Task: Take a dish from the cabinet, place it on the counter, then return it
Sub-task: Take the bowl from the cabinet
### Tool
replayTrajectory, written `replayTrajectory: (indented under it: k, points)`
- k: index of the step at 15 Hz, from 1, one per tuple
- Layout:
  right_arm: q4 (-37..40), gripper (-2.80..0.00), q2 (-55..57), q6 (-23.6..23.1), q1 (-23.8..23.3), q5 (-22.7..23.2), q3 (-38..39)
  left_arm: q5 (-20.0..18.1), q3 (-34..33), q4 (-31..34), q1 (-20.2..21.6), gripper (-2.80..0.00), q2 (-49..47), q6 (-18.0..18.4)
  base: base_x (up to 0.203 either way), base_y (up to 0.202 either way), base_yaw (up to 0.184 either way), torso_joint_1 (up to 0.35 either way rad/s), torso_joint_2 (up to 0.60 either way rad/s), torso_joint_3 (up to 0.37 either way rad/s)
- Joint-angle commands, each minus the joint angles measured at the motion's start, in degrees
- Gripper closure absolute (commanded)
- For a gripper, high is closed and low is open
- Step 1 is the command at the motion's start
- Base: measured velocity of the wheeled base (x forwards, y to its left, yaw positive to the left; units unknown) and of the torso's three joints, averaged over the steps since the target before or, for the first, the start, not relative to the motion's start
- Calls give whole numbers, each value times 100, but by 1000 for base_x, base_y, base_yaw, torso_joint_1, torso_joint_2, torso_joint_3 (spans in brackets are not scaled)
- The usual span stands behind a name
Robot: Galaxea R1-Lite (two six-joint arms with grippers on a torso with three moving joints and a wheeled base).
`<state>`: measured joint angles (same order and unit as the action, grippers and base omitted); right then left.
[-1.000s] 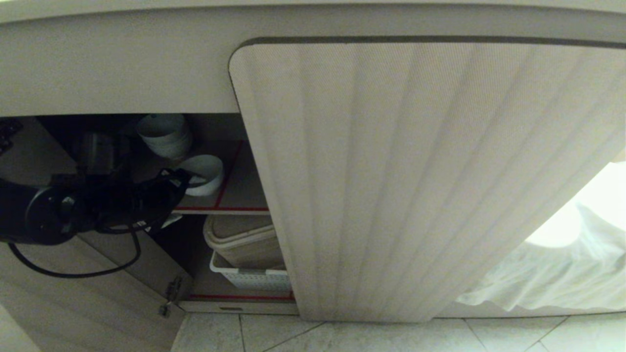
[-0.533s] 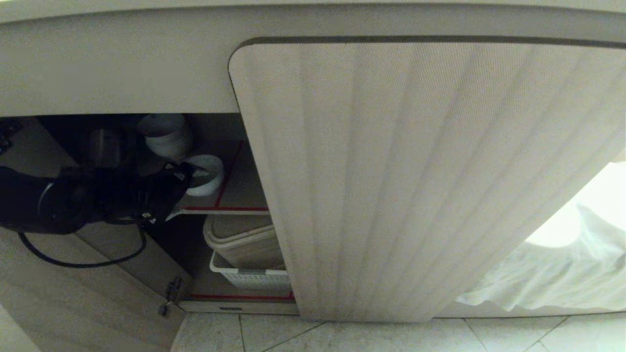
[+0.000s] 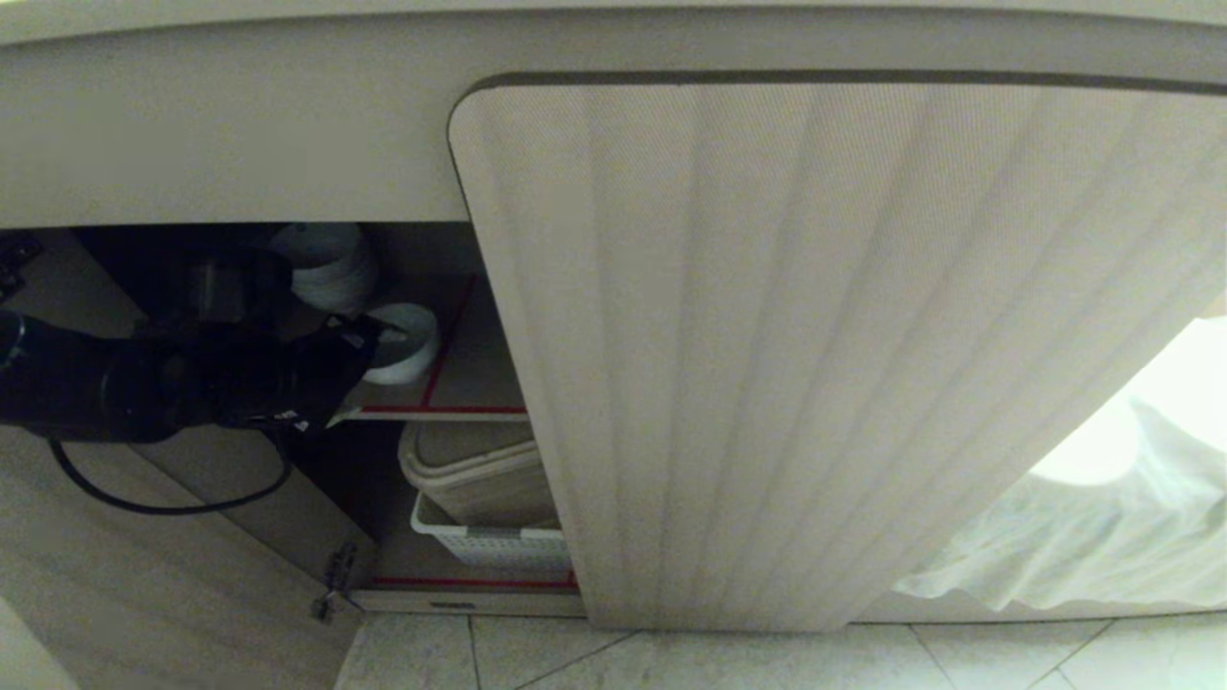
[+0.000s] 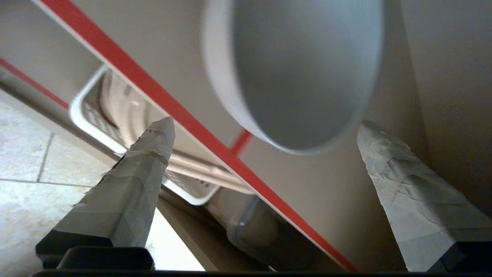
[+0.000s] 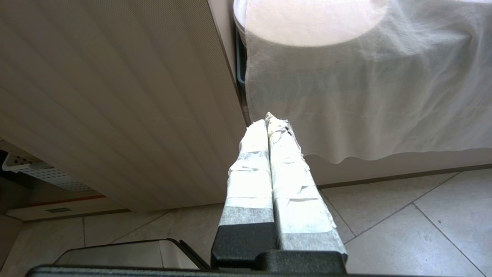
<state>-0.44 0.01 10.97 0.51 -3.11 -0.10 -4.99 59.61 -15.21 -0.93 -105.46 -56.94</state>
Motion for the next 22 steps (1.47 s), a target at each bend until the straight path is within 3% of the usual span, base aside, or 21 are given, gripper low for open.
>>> replayTrajectory:
  k: [1, 18, 22]
  points:
    - [-1, 0, -1, 3, 2, -6, 1, -2, 13, 129, 140, -280, -84, -23, 0, 0, 0, 0, 0, 0]
    - [-4, 0, -1, 2, 2, -6, 1, -29, 815, 774, 243, -280, -519, -10, 0, 0, 0, 0, 0, 0]
    - [0, 0, -1, 1, 2, -4, 1, -29, 1018, 1186, 243, -280, -520, -10, 0, 0, 0, 0, 0, 0]
